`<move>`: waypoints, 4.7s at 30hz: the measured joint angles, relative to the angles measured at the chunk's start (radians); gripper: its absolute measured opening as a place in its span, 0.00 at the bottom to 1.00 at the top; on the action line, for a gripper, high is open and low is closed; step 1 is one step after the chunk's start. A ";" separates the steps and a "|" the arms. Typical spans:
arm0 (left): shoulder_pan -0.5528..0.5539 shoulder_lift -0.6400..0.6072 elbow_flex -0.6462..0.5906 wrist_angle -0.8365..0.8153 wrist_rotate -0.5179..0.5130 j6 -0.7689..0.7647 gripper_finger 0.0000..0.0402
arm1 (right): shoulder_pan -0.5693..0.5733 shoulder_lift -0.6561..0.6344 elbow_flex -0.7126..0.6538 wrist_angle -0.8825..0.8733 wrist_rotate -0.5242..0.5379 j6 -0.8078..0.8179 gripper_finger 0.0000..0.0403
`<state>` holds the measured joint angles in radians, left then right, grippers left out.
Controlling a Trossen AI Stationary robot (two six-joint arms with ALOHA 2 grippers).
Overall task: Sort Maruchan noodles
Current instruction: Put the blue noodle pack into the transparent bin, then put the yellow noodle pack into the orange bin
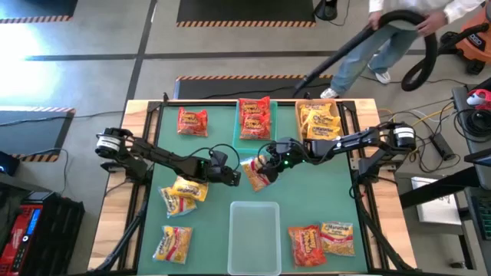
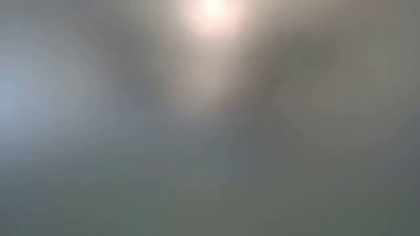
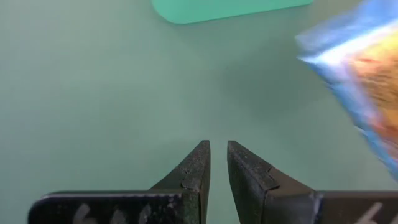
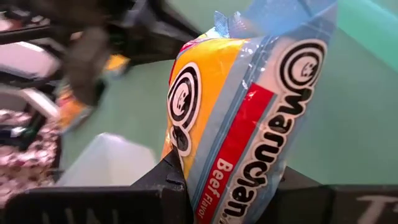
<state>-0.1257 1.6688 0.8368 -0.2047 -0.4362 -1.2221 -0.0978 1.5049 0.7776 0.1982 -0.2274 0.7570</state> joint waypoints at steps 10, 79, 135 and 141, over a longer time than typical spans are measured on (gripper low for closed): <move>0.000 -0.001 0.000 -0.056 -0.001 -0.025 0.09 | 0.122 -0.078 0.000 -0.001 -0.117 -0.097 0.19; -0.203 -0.460 0.003 -0.257 0.140 -0.037 0.09 | 0.256 -0.124 0.003 0.037 0.030 -0.389 0.40; -0.156 -0.197 -0.064 -0.434 0.034 0.706 0.09 | 0.212 -0.205 0.087 -0.109 0.080 -0.401 0.35; -0.151 -0.269 0.037 -0.416 0.009 0.518 0.09 | 0.199 -0.205 0.087 -0.143 0.093 -0.487 0.35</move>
<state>-0.2766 1.3998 0.8733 -0.6210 -0.4269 -0.7043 0.1011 1.2999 0.8642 0.0551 -0.1348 0.2698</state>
